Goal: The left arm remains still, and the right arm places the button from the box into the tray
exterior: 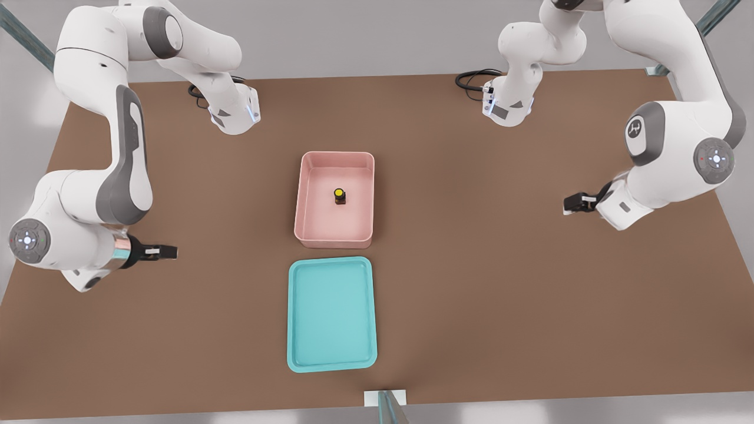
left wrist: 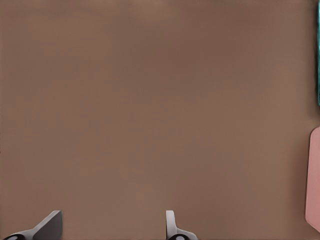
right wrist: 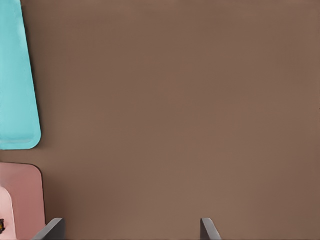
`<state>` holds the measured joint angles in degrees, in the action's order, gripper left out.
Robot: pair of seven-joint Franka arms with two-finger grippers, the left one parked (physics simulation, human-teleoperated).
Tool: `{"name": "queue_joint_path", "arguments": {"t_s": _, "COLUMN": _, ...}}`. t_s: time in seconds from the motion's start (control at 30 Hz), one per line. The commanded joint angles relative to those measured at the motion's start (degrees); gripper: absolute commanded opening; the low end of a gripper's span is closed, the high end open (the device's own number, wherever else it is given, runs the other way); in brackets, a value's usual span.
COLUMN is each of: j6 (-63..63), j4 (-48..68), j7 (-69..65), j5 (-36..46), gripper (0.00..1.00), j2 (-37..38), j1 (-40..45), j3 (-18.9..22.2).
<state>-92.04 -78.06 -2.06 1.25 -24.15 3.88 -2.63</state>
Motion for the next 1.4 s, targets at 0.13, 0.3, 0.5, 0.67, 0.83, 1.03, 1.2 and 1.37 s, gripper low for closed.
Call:
{"name": "queue_joint_path", "arguments": {"t_s": 0.13, "j6": -7.3, "j4": 0.3, "j7": 25.8, "j5": 1.6, "gripper": 1.00, "j2": 0.2, "j1": -16.1, "j3": -0.3}}
{"name": "queue_joint_path", "arguments": {"t_s": 0.3, "j6": -28.7, "j4": -28.6, "j7": 43.2, "j5": 2.9, "gripper": 1.00, "j2": 13.2, "j1": -24.7, "j3": -0.4}}
{"name": "queue_joint_path", "arguments": {"t_s": 0.5, "j6": -36.1, "j4": -42.6, "j7": 67.6, "j5": 2.8, "gripper": 1.00, "j2": 18.7, "j1": -42.6, "j3": -0.8}}
{"name": "queue_joint_path", "arguments": {"t_s": 0.67, "j6": -47.6, "j4": -47.1, "j7": 74.1, "j5": 2.9, "gripper": 1.00, "j2": 12.5, "j1": -47.7, "j3": -1.1}}
{"name": "queue_joint_path", "arguments": {"t_s": 0.83, "j6": -54.3, "j4": -50.3, "j7": 76.2, "j5": 3.7, "gripper": 1.00, "j2": 8.9, "j1": -49.2, "j3": -1.1}}
{"name": "queue_joint_path", "arguments": {"t_s": 1.03, "j6": -58.4, "j4": -51.7, "j7": 76.2, "j5": 3.7, "gripper": 1.00, "j2": 6.0, "j1": -49.6, "j3": -1.1}}
{"name": "queue_joint_path", "arguments": {"t_s": 1.2, "j6": -58.7, "j4": -53.8, "j7": 76.2, "j5": 3.7, "gripper": 1.00, "j2": 6.0, "j1": -49.1, "j3": -1.1}}
{"name": "queue_joint_path", "arguments": {"t_s": 1.37, "j6": -59.0, "j4": -54.1, "j7": 75.9, "j5": 3.7, "gripper": 1.00, "j2": 5.6, "j1": -48.2, "j3": -0.6}}
